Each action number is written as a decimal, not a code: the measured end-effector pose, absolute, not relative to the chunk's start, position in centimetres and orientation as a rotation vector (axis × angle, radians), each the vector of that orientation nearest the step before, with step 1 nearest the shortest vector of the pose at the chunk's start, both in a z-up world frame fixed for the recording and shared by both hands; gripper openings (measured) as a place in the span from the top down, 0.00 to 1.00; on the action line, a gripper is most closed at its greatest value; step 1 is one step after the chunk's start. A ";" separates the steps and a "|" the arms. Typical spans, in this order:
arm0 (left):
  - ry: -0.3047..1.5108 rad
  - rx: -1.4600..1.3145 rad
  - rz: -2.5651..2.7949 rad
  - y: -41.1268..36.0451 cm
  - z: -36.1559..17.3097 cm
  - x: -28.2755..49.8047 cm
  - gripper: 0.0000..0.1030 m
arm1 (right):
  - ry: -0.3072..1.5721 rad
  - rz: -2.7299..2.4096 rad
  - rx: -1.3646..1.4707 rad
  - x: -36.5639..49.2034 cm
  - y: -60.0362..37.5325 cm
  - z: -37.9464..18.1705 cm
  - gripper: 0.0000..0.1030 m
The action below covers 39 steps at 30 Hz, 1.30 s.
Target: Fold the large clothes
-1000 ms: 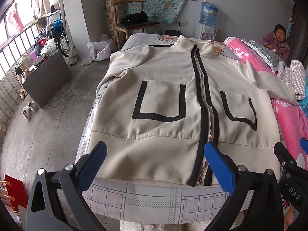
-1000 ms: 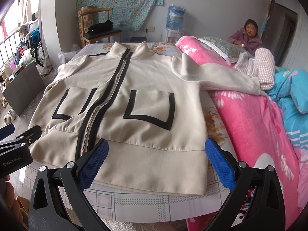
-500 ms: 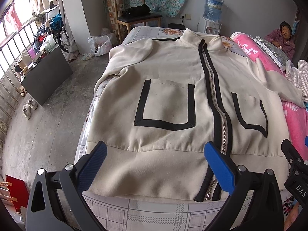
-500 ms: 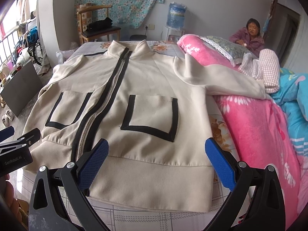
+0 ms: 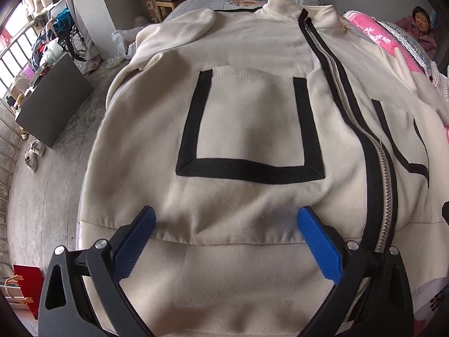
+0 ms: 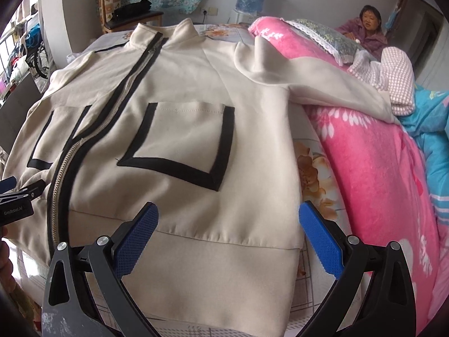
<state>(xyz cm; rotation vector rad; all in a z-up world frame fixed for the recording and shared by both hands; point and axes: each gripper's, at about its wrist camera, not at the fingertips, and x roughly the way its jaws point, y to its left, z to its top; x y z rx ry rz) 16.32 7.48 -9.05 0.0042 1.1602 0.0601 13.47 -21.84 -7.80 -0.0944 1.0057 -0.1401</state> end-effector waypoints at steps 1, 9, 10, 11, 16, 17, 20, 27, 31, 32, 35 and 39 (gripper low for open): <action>1.146 0.009 0.058 7.5 -9.2 16.2 0.04 | 1.018 -0.135 -0.093 13.6 -22.0 -8.3 0.06; 1.097 0.019 0.026 7.7 -9.4 15.4 0.04 | 1.057 -0.109 -0.102 13.8 -22.3 -10.4 0.06; 1.091 0.021 0.021 7.7 -9.4 15.3 0.03 | 1.059 -0.104 -0.098 13.8 -22.4 -10.5 0.06; 1.084 0.025 0.015 7.8 -9.5 15.2 0.04 | 1.059 -0.096 -0.092 13.7 -22.6 -10.6 0.06; 1.058 0.038 -0.017 7.7 -9.3 14.9 0.04 | 1.087 -0.011 -0.022 13.6 -24.2 -10.9 0.06; 1.054 0.034 -0.032 7.9 -9.1 14.7 0.04 | 1.086 0.010 -0.004 13.5 -24.6 -10.6 0.06; 0.988 0.000 -0.047 9.1 -7.5 12.8 0.04 | 1.053 0.086 0.085 12.7 -25.9 -9.1 0.06; 0.912 -0.097 0.029 14.4 -6.0 8.2 0.05 | 1.110 0.142 0.252 11.4 -29.0 -9.1 0.09; 0.935 -0.171 0.080 17.2 -7.1 7.7 0.18 | 1.120 0.163 0.351 11.3 -29.9 -9.8 0.14; 0.933 -0.190 0.081 17.8 -7.3 7.7 0.21 | 1.115 0.170 0.359 11.3 -29.9 -9.7 0.14; 0.952 -0.234 0.080 18.7 -8.0 8.0 0.35 | 1.127 0.176 0.371 11.2 -29.9 -9.7 0.20; 0.948 -0.233 0.035 18.7 -7.8 7.2 0.47 | 1.152 0.188 0.417 9.8 -30.7 -9.7 0.38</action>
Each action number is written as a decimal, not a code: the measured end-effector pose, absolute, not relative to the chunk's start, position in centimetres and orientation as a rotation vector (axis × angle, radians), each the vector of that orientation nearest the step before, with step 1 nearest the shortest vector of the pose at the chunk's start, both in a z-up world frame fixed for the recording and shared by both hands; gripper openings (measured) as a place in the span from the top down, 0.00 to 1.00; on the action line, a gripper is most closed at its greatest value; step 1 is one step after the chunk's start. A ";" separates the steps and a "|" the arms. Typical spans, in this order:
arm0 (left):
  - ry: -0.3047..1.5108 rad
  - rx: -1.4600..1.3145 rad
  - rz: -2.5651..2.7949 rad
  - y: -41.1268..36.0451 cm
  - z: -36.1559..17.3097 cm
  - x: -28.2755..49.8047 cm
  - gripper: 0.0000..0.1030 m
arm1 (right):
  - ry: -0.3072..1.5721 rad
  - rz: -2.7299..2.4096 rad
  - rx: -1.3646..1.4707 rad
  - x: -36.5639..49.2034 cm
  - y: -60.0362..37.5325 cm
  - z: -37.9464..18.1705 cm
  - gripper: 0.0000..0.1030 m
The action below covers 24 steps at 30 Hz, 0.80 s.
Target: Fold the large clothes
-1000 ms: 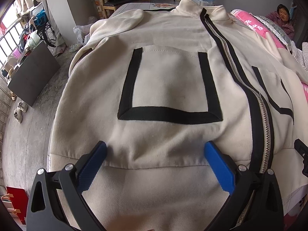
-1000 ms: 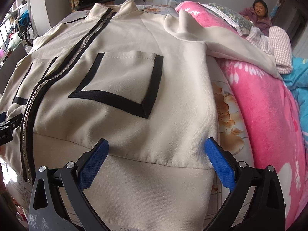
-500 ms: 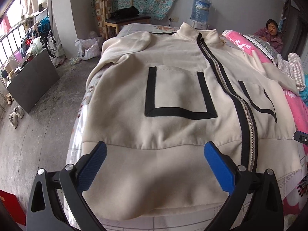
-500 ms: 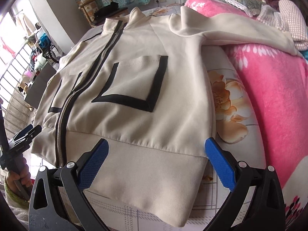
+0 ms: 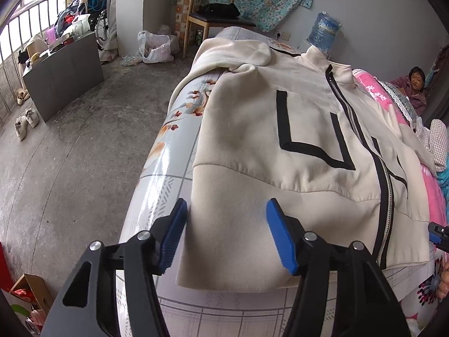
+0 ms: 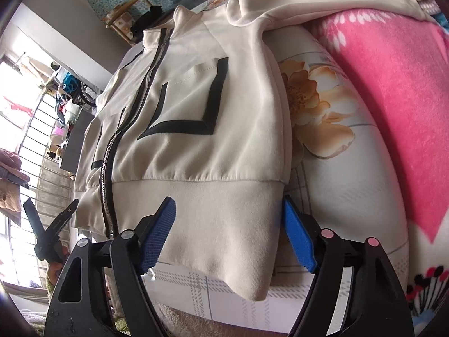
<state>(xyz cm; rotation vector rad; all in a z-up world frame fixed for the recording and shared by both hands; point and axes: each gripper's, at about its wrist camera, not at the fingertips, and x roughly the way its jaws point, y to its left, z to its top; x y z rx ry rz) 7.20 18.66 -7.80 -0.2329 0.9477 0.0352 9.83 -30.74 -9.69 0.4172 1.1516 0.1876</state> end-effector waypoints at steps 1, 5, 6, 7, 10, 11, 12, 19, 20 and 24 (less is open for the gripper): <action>0.947 -0.228 0.033 18.5 -7.8 7.1 0.47 | 1.150 0.181 0.427 9.4 -31.1 -9.7 0.41; 0.948 -0.251 0.043 18.5 -7.9 8.2 0.47 | 1.136 0.163 0.497 9.6 -32.2 -10.6 0.52; 0.946 -0.267 0.043 18.7 -7.9 8.6 0.47 | 1.126 0.169 0.513 9.9 -32.3 -10.7 0.54; 0.942 -0.277 0.048 18.8 -8.0 9.0 0.48 | 1.119 0.176 0.522 10.2 -32.2 -10.9 0.54; 0.940 -0.256 0.070 18.7 -8.2 9.7 0.55 | 1.111 0.198 0.511 10.8 -31.9 -11.0 0.61; 0.940 -0.243 0.078 18.5 -8.2 9.6 0.57 | 1.113 0.202 0.505 10.7 -31.9 -11.0 0.64; 0.940 -0.233 0.079 18.4 -8.1 9.4 0.62 | 1.117 0.208 0.502 10.4 -32.0 -10.9 0.70; 0.953 -0.240 0.109 18.5 -7.4 8.5 0.91 | 1.136 0.221 0.499 9.5 -32.5 -11.1 0.96; 0.946 -0.232 0.113 18.3 -6.9 8.4 0.93 | 1.125 0.222 0.480 9.6 -32.3 -10.4 0.97; 0.884 -0.185 0.091 17.1 -3.6 6.3 0.95 | 1.046 0.258 0.417 9.0 -32.4 -6.8 0.97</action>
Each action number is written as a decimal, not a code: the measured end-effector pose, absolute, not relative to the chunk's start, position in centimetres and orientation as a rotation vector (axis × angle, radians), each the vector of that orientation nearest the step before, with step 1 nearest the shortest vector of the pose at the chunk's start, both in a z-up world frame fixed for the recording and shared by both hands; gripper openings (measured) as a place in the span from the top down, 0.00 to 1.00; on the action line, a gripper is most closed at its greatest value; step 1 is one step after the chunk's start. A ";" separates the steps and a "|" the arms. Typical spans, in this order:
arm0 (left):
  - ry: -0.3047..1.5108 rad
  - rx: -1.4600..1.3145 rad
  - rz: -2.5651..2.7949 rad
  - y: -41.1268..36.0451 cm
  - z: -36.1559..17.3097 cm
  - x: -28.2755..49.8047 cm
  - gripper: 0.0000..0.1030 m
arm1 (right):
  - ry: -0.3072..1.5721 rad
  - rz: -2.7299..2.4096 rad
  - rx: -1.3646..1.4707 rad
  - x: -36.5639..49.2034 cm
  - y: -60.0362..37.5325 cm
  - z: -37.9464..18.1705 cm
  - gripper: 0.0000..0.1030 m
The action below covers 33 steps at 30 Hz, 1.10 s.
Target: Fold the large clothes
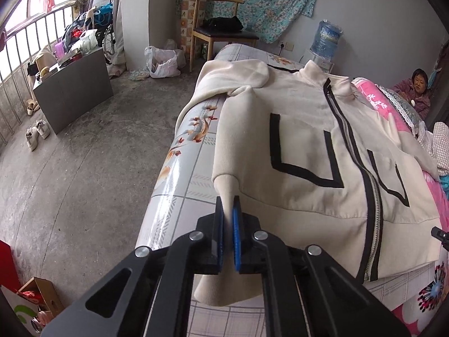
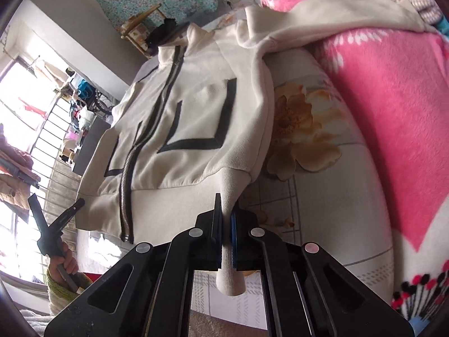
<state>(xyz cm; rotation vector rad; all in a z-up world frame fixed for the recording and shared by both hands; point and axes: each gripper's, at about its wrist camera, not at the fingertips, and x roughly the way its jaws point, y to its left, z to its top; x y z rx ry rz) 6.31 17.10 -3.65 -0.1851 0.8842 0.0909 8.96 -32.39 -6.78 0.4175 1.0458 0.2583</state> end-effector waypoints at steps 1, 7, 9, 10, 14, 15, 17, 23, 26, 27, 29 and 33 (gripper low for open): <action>0.880 -0.180 0.081 16.7 -3.1 5.6 0.95 | 1.034 0.259 0.409 8.6 -32.7 -6.0 0.97; 0.923 -0.111 0.090 14.2 -2.6 0.6 0.95 | 1.014 0.263 0.401 6.1 -35.1 -4.2 0.98; 0.947 -0.112 0.096 13.9 -3.4 -0.8 0.95 | 1.024 0.257 0.392 5.1 -35.6 -4.9 0.97; 0.958 -0.114 0.099 13.8 -4.0 -1.1 0.95 | 1.030 0.255 0.394 4.8 -35.9 -5.6 0.97; 0.989 -0.117 0.116 14.0 -5.8 -1.1 0.91 | 1.093 0.182 0.354 5.0 -36.6 -9.0 0.82; 0.990 -0.120 0.113 14.3 -5.8 -1.2 0.90 | 1.099 0.147 0.339 4.9 -36.9 -9.2 0.77; 0.982 -0.147 0.100 14.9 -5.1 -1.6 0.85 | 1.080 0.150 0.367 4.5 -37.6 -8.6 0.51; 0.907 -0.174 0.126 16.8 -2.5 -1.9 0.41 | 0.958 0.050 0.221 3.7 -36.8 -3.1 0.26; 0.869 -0.204 0.140 18.2 -1.4 -0.8 0.30 | 0.888 0.080 0.162 4.6 -34.1 -0.7 0.14; 0.852 -0.217 0.143 18.7 -1.0 -0.2 0.27 | 0.864 0.099 0.135 5.3 -32.6 0.0 0.10; 0.825 -0.241 0.163 19.9 -0.5 1.0 0.23 | 0.821 0.159 0.073 6.8 -29.3 0.9 0.08; 0.793 -0.364 0.204 23.3 -0.1 4.4 0.21 | 0.806 0.318 -0.028 11.1 -22.0 0.6 0.08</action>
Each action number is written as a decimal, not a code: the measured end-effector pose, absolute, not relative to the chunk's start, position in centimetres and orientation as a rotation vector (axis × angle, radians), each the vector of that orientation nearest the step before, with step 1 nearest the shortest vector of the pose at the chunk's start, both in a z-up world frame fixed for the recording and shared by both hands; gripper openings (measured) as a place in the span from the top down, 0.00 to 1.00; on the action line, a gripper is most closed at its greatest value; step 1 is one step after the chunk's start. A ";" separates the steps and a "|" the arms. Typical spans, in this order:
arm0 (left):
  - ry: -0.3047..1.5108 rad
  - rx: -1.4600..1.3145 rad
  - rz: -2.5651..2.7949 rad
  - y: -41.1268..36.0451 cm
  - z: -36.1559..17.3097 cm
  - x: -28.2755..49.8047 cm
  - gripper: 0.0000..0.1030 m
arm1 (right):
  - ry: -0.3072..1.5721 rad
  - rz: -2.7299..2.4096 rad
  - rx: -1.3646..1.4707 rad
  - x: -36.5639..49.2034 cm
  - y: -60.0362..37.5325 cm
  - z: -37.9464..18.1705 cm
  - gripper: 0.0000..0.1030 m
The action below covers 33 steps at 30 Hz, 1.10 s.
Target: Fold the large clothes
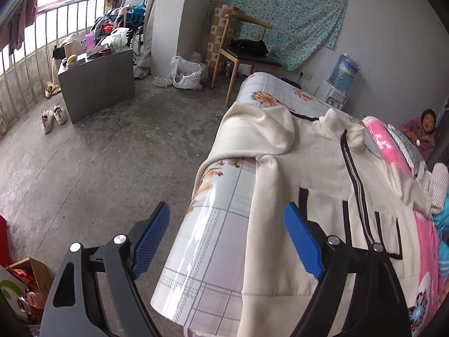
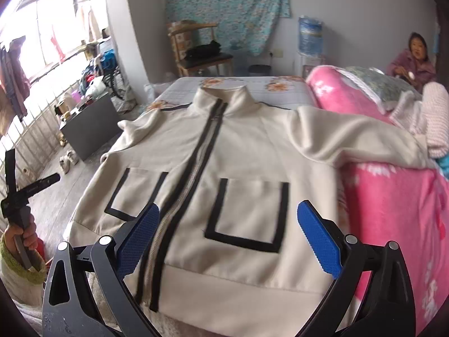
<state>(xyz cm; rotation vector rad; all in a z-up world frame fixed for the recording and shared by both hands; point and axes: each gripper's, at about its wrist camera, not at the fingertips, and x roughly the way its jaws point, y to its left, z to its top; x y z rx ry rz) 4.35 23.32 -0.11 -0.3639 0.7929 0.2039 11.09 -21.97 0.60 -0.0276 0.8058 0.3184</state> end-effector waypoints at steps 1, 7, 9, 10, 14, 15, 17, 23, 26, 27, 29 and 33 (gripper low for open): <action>0.790 -0.422 0.208 24.5 -0.3 5.2 0.21 | 0.815 0.351 -0.044 12.2 -20.1 0.1 0.08; 0.823 -0.848 0.153 31.6 -4.7 10.4 0.21 | 0.932 0.496 -0.113 17.4 -11.3 -5.1 0.13; 0.865 -0.981 0.116 33.4 -7.2 11.9 0.21 | 0.986 0.507 -0.143 18.2 -9.5 -7.1 0.18; 0.885 -1.053 0.098 34.2 -8.4 12.6 0.21 | 1.017 0.506 -0.152 18.7 -8.9 -8.1 0.18; 0.928 -1.355 0.010 36.8 -13.5 14.1 0.21 | 1.114 0.493 -0.135 19.7 -8.2 -10.7 0.18; 0.935 -1.415 -0.011 37.2 -14.6 14.5 0.21 | 1.131 0.491 -0.129 19.8 -8.3 -11.0 0.18; 0.957 -1.521 -0.052 37.7 -16.6 15.2 0.21 | 1.124 0.496 -0.127 19.7 -8.4 -11.1 0.18; 1.005 -1.789 -0.113 38.7 -22.1 17.0 0.21 | 1.128 0.479 -0.171 19.4 -8.1 -11.0 0.18; 1.026 -1.878 -0.120 39.0 -24.8 18.0 0.21 | 1.131 0.470 -0.156 19.7 -7.9 -11.0 0.18; 1.032 -1.898 -0.116 39.1 -25.5 18.3 0.21 | 1.133 0.468 -0.149 20.0 -7.8 -11.1 0.18; 1.045 -1.929 -0.106 39.0 -27.0 18.6 0.21 | 1.138 0.465 -0.134 20.2 -7.8 -11.1 0.18; 1.062 -1.968 -0.074 39.4 -29.3 19.6 0.25 | 1.144 0.461 -0.121 20.9 -7.8 -11.1 0.18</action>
